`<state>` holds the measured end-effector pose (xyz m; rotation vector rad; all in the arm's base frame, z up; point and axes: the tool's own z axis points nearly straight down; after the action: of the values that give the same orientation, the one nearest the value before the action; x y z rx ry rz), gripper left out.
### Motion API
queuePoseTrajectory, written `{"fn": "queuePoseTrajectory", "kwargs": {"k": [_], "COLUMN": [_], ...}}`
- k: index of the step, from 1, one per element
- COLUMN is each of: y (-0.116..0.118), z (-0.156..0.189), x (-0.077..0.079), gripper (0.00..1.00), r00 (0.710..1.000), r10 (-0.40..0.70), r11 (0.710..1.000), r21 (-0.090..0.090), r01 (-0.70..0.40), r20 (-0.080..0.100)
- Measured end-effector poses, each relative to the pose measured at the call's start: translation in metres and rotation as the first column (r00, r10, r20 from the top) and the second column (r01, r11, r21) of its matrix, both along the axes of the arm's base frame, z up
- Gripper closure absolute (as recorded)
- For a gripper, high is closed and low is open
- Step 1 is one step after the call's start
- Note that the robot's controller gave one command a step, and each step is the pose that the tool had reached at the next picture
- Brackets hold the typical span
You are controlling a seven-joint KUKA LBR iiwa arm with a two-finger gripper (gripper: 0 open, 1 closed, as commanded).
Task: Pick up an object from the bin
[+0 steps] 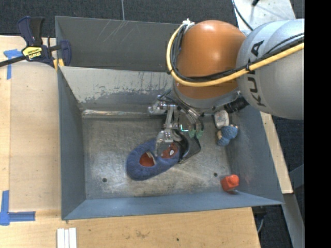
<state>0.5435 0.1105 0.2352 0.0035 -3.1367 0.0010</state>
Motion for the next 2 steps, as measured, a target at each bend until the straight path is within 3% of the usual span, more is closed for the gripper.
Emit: {"fn": "queuePoseTrajectory", "kwargs": {"k": [1, 2], "y": [0.0036, 0.0040], "z": [-0.1551, -0.1505], "x": [0.0083, 0.0098], "gripper": [0.00, 1.00], "r00": [1.000, 1.000], "r10": [0.021, 0.020], "r11": [1.000, 1.000], "r21": [0.002, 0.003], "r01": [-0.021, -0.020], "r20": [0.007, 0.011]}}
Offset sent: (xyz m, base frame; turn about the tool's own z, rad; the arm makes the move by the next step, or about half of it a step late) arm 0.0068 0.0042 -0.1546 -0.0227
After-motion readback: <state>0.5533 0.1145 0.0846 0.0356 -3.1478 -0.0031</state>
